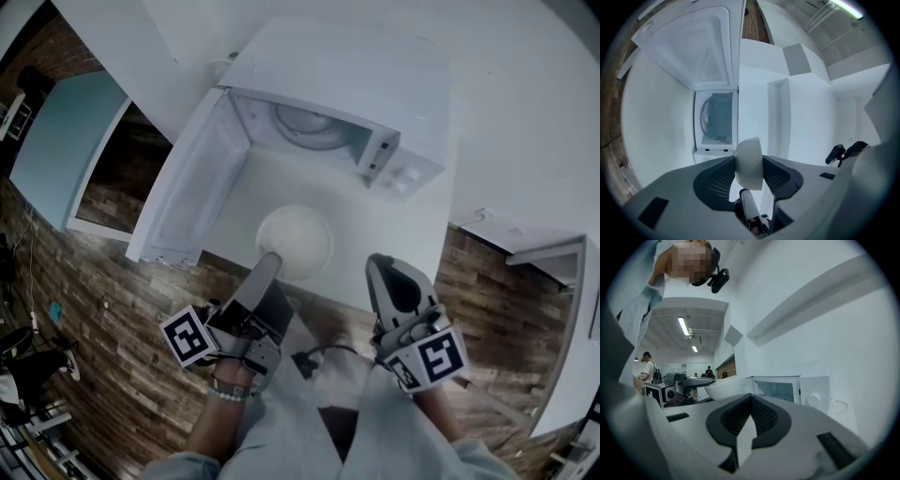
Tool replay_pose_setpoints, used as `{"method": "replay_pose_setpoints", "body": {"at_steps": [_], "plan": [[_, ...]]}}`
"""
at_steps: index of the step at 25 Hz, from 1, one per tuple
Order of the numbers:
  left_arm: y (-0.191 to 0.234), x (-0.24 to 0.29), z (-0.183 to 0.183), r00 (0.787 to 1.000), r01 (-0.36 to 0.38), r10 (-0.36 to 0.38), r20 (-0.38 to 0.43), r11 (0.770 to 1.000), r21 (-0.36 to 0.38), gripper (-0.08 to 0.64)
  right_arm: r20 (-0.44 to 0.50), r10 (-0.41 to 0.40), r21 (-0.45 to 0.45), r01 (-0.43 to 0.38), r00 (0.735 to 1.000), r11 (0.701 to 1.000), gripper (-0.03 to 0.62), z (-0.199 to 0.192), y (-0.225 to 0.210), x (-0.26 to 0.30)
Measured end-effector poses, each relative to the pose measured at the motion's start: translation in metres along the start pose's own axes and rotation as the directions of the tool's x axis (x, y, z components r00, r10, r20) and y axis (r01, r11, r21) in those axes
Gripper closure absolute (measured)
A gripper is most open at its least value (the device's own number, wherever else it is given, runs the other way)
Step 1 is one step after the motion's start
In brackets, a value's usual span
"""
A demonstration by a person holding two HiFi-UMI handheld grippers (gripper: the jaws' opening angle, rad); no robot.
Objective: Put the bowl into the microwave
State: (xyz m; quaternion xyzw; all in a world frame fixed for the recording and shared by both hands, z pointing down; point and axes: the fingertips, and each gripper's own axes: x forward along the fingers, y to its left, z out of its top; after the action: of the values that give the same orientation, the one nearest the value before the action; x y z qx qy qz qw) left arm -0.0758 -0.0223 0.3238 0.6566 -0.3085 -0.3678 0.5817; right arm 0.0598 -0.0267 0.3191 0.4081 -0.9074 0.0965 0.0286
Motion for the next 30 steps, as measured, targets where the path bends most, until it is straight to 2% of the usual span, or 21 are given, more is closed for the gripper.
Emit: {"method": "replay_pose_setpoints", "body": {"at_steps": [7, 14, 23, 30], "plan": [[0.006, 0.018, 0.025, 0.991, 0.006, -0.011, -0.132, 0.999, -0.037, 0.383, 0.001, -0.111, 0.012, 0.11, 0.994, 0.994, 0.594, 0.001, 0.006, 0.031], [0.013, 0.032, 0.039, 0.968, 0.007, -0.018, -0.249, 0.999, -0.046, 0.383, 0.007, -0.216, 0.018, 0.216, 0.976, 0.976, 0.595, 0.001, 0.005, 0.046], [0.023, 0.038, 0.051, 0.952, 0.001, -0.017, -0.306, 0.999, -0.053, 0.383, -0.002, -0.281, 0.008, 0.281, 0.96, 0.96, 0.595, -0.002, 0.011, 0.057], [0.029, 0.04, 0.058, 0.951, -0.012, -0.007, -0.309, 0.998, -0.058, 0.383, -0.014, -0.289, 0.013, 0.289, 0.957, 0.957, 0.595, -0.006, 0.01, 0.066]]}}
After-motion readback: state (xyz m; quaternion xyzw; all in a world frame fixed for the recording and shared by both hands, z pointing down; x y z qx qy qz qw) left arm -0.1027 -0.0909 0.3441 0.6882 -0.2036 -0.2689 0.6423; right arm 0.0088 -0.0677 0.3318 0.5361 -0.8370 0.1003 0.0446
